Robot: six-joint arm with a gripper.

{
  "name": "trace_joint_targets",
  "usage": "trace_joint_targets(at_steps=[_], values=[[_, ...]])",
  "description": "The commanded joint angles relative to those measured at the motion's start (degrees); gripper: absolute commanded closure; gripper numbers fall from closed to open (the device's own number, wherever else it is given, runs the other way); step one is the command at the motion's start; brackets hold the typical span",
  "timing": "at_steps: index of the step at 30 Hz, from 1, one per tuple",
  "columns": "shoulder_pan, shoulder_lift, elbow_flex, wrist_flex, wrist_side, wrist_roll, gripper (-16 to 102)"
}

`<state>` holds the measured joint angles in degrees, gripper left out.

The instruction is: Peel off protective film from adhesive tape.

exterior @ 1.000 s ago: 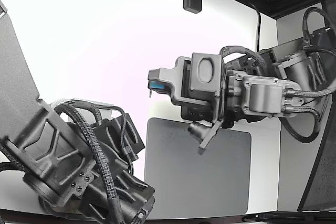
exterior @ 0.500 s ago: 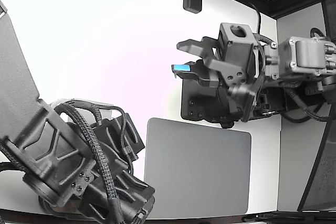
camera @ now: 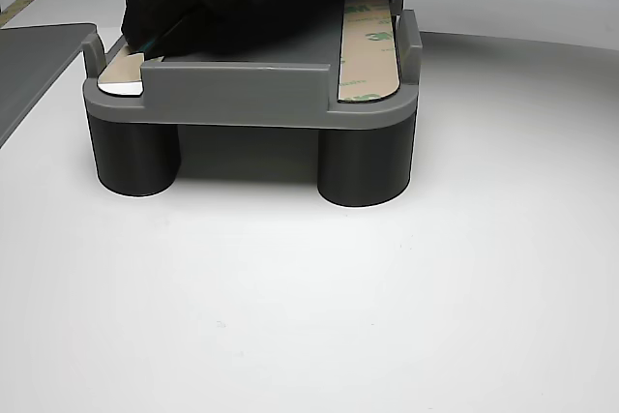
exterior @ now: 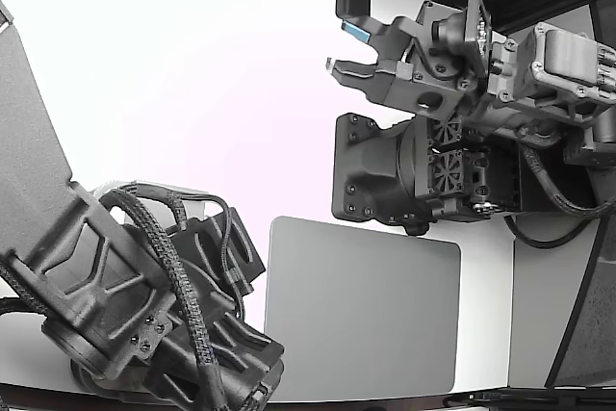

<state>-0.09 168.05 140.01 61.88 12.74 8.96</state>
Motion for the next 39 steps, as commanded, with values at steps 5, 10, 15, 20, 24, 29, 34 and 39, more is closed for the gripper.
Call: trace_joint_targets(at_steps=[5,10,15,20,24,29,34,39], values=[[-1.1,1.2,1.5,-2.8,1.3,3.6,-14],[-2.6,1.1,6.6,-6.0,-0.4,2.5,-14],[-2.7,1.1,9.0,-6.1,-3.8,0.4,-14],[-2.7,1.2,11.2,-6.4,-6.3,-1.1,-14],[-2.7,1.2,11.2,-6.4,-6.9,-1.6,-14],[-2.7,1.2,11.2,-6.6,-9.4,-3.5,-14],[-2.7,1.2,11.2,-6.6,-9.4,-3.5,-14],[-2.7,1.2,11.2,-6.6,-9.4,-3.5,-14]])
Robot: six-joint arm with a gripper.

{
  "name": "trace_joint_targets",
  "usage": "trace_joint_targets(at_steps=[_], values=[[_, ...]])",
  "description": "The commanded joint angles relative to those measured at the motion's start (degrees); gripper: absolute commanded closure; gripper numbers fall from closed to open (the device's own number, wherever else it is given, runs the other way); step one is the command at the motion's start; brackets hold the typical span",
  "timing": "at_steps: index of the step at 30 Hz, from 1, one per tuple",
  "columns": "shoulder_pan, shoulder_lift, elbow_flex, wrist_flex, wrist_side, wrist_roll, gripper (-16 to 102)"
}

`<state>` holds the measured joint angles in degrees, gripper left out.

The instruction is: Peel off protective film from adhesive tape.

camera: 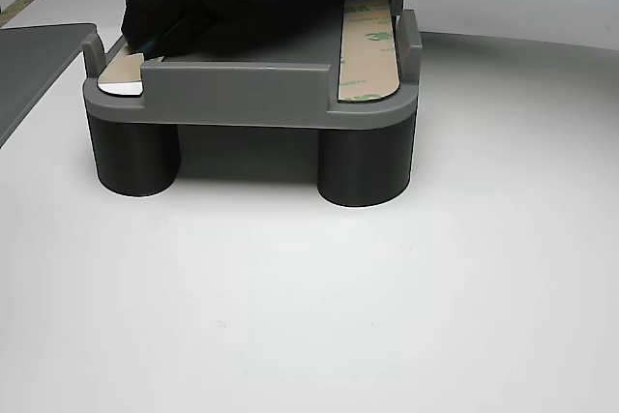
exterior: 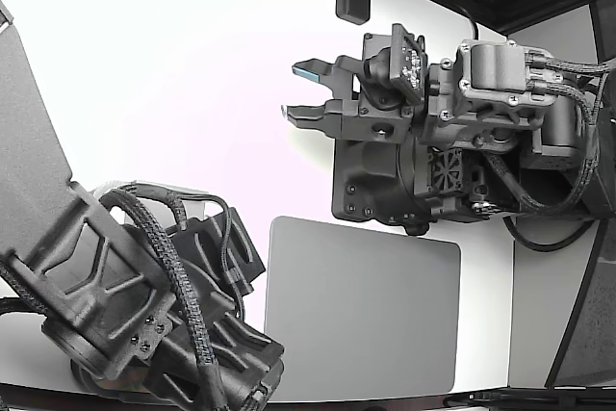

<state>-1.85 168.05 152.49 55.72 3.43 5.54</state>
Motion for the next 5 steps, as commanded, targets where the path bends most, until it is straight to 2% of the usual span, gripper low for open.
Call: trace_joint_targets(at_steps=[1,5], values=[[-1.0,1.2,-1.3,-0.4,-0.1,-0.1,-14],[-1.0,1.2,-1.3,-0.4,-0.1,-0.1,-14]])
